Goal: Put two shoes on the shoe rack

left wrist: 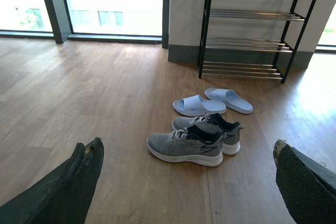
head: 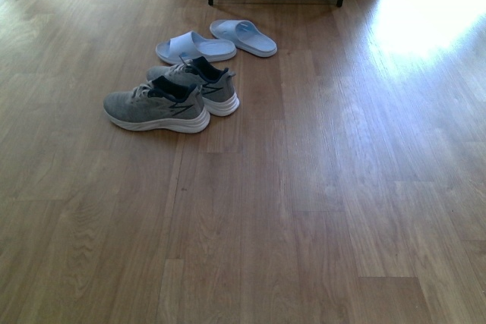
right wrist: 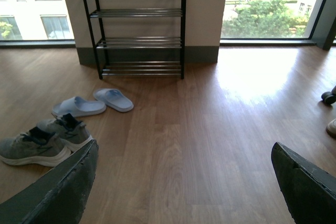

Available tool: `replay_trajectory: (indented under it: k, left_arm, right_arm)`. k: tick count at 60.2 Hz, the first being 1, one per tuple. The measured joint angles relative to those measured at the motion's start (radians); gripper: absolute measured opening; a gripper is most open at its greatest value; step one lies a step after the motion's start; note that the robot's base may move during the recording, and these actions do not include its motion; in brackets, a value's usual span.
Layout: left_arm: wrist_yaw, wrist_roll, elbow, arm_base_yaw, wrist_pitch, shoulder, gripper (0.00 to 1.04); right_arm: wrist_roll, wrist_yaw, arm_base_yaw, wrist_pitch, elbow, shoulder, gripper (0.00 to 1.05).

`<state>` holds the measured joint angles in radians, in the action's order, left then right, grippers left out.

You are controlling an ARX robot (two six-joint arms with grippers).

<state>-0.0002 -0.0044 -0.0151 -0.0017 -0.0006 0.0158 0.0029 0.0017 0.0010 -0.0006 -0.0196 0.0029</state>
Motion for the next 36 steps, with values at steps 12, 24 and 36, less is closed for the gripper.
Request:
replay_trajectory:
  k: [12,24,36]
  left_arm:
    - [0.0,0.0,0.0,0.0,0.0,0.0,0.95]
    - [0.0,0.0,0.0,0.0,0.0,0.0,0.95]
    - [0.0,0.0,0.0,0.0,0.0,0.0,0.95]
  right_arm:
    - [0.0,0.0,0.0,0.0,0.0,0.0,0.96]
    - [0.0,0.0,0.0,0.0,0.0,0.0,0.96]
    - [0.0,0.0,0.0,0.0,0.0,0.0,0.96]
